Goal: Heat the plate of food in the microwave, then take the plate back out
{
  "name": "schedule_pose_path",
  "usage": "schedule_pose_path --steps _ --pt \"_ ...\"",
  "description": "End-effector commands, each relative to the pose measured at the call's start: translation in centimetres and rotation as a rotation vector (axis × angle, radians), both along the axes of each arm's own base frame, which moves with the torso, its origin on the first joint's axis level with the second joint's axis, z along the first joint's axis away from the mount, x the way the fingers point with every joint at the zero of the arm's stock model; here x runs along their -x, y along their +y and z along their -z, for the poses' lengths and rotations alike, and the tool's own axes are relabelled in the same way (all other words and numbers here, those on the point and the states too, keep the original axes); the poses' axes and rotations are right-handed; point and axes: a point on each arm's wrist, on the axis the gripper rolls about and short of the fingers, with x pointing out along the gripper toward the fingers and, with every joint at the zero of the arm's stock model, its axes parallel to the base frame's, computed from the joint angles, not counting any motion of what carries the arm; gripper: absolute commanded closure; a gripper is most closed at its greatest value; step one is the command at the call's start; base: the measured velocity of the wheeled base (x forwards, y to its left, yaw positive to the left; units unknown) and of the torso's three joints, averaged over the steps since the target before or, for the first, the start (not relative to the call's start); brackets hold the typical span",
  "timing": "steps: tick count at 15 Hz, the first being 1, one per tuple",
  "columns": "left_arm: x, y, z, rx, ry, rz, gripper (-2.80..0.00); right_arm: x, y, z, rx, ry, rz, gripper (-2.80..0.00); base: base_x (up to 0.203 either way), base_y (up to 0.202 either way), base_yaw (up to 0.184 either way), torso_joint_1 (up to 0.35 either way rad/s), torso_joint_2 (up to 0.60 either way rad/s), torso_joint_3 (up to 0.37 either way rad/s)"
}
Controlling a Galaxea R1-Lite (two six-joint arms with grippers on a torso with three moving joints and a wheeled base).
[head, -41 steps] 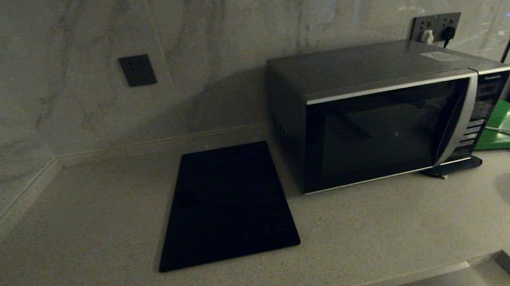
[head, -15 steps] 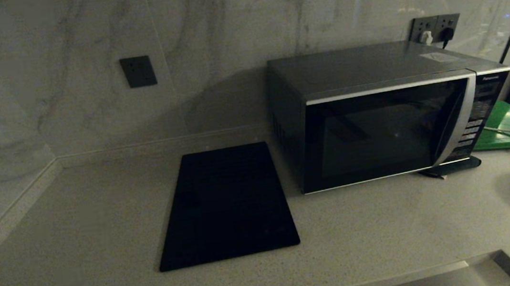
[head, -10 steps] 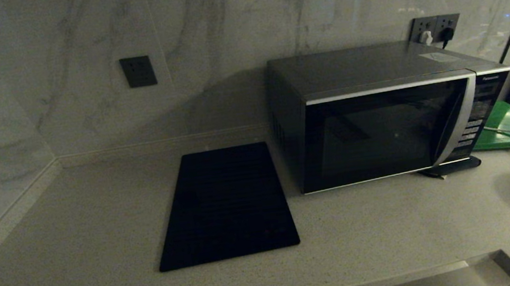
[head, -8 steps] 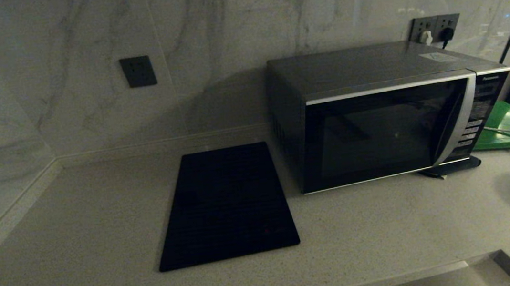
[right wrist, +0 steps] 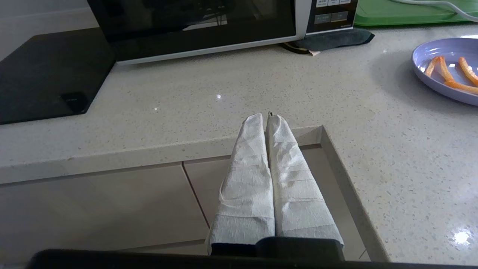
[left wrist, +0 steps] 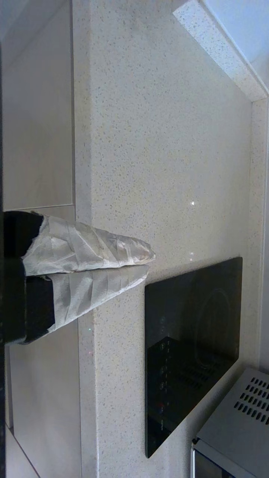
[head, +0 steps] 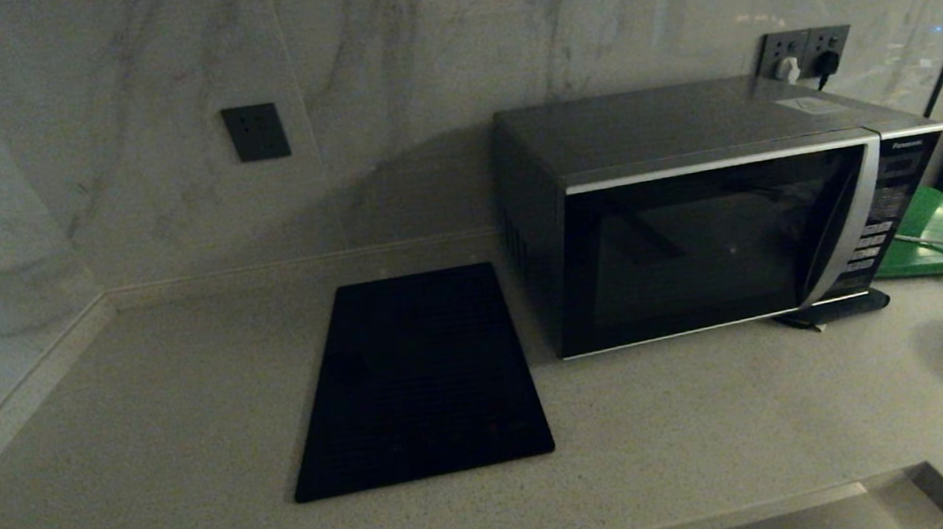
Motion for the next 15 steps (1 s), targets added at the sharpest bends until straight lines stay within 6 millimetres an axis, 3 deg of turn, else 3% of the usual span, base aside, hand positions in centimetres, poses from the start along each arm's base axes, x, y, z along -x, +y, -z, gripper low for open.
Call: schedule_pose_path --steps 1,15 --pt "-0.01 0.00 -0.01 0.001 0.001 -0.002 0.00 -0.02 0.00 0.05 -0.001 0.004 -0.001 0.00 0.000 0.000 0.000 0.000 0.00 0.000" --pt "-0.01 0.01 -0.04 0.002 -0.002 0.001 0.00 -0.03 0.00 0.05 -0.002 0.003 -0.001 0.00 0.000 0.000 0.000 0.000 0.00 0.000"
